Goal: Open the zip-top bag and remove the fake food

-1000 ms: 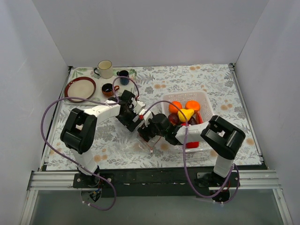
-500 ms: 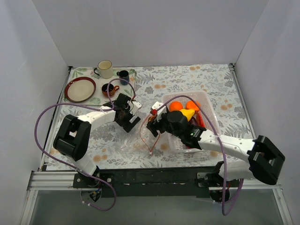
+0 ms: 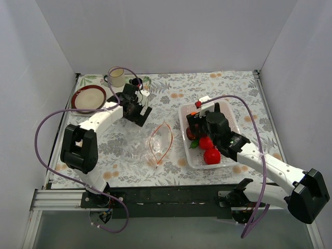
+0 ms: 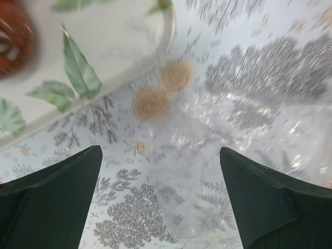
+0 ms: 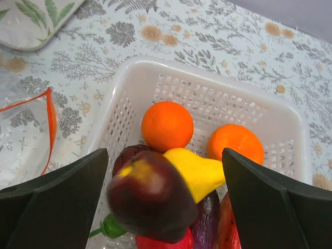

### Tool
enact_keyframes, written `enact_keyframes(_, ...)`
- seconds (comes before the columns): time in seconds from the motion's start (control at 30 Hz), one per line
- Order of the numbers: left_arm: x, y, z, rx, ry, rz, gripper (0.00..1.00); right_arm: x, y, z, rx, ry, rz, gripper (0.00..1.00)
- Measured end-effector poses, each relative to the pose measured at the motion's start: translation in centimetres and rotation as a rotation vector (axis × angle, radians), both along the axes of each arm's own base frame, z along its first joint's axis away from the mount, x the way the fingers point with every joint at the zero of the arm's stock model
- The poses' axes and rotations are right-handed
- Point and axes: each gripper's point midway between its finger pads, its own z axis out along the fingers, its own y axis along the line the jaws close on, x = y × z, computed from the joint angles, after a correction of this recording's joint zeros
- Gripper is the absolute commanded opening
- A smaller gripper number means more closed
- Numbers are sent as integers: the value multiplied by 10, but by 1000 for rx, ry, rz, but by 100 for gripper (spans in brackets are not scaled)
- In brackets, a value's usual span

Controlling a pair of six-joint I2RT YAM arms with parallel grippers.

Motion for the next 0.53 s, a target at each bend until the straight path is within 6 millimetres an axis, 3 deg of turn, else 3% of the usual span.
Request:
enact_keyframes(0.1, 20, -16, 33, -80, -69, 18, 98, -2, -7, -3, -14, 36, -37, 99)
enact_keyframes(0.2, 21, -24, 50, -137, -83, 24, 98, -2, -12, 2, -22, 53, -70, 98)
enact_keyframes(0.53, 4, -28, 43, -189, -34, 58, 98, -2, -33, 20, -33, 22, -165, 98)
